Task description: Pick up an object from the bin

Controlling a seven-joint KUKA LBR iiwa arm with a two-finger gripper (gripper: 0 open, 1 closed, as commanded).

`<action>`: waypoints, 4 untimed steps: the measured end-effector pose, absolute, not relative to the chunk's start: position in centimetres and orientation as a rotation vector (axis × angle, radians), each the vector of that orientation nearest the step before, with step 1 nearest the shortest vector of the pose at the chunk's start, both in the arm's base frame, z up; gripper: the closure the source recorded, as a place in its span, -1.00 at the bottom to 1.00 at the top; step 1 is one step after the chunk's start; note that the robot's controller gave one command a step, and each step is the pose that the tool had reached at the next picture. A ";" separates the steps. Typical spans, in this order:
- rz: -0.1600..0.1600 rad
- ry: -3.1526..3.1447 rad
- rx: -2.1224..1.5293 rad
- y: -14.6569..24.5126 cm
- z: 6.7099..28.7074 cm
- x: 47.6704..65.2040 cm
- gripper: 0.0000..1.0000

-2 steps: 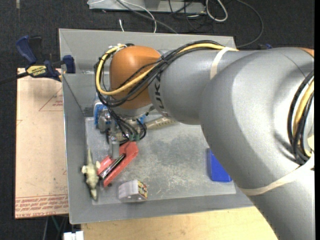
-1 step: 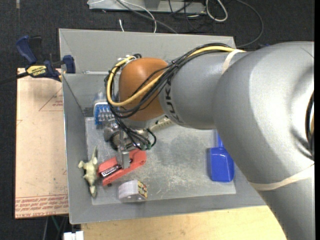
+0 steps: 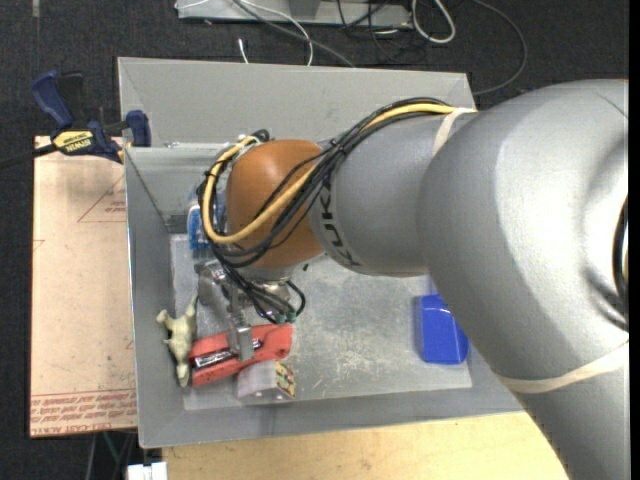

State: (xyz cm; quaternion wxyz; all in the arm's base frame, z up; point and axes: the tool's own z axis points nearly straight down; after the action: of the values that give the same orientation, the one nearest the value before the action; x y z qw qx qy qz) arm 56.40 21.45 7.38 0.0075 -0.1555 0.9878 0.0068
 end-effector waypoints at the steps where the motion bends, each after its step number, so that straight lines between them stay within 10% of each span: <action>1: 0.031 3.118 0.056 15.8 7.8 58.2 -1.00; 2: 0.038 3.086 -0.437 10.3 7.5 59.4 -1.00; 3: 0.033 3.049 -0.608 15.6 7.3 52.5 -1.00; 4: 0.030 3.067 -0.432 9.3 8.8 57.7 1.00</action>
Offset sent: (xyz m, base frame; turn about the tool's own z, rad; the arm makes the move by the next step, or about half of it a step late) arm 0.0286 -0.1194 -0.0038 0.0293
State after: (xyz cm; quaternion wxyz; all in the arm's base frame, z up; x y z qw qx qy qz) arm 57.72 9.31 8.84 0.0222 -0.1395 0.9899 0.0096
